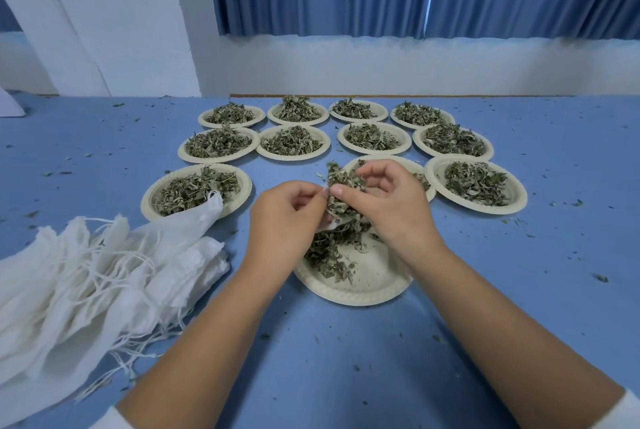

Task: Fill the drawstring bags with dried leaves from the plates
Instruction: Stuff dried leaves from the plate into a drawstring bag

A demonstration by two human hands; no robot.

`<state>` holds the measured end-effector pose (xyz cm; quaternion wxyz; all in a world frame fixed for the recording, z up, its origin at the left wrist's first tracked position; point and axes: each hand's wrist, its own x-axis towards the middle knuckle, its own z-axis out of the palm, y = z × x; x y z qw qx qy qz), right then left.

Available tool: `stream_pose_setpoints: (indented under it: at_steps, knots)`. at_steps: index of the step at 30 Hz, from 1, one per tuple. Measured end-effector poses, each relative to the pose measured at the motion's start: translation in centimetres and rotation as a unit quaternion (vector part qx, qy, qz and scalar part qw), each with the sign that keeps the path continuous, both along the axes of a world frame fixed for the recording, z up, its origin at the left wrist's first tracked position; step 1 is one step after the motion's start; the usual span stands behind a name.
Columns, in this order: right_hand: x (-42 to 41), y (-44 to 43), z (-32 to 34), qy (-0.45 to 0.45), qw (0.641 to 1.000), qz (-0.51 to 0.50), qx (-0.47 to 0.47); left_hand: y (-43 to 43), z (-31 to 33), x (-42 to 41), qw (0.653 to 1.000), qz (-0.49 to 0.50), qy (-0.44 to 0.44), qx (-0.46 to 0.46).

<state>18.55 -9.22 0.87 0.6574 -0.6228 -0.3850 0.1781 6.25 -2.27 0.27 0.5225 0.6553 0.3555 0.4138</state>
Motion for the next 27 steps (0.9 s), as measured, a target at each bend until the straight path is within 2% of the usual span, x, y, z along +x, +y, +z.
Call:
stream_pose_setpoints:
  at_steps: [3,7,13,16,19,23,27]
  knots:
    - [-0.4,0.1,-0.3,-0.063,0.998,-0.027,-0.005,0.0,0.1,0.0,0.997,-0.013,-0.042,-0.07]
    - [-0.3,0.0,-0.3,-0.157,0.986,-0.055,-0.018,0.1,0.2,0.1,0.992,-0.018,-0.072,-0.098]
    - [-0.2,-0.3,-0.2,-0.203,0.978,0.014,-0.045,0.6,-0.1,-0.1,0.993,-0.001,-0.072,-0.089]
    - [0.0,-0.3,-0.2,-0.149,0.987,0.031,-0.051,0.6,0.0,-0.2,0.994,0.002,-0.07,-0.084]
    - [0.1,-0.3,-0.3,-0.004,0.996,0.048,-0.07,0.5,0.0,-0.1,0.997,0.0,-0.055,-0.062]
    - [0.6,-0.2,-0.5,0.135,0.98,0.071,-0.126,0.5,0.0,-0.1,0.998,-0.006,-0.041,-0.044]
    - [0.8,-0.3,-0.2,0.237,0.953,0.139,-0.126,0.5,0.0,-0.1,0.999,-0.013,-0.03,-0.039]
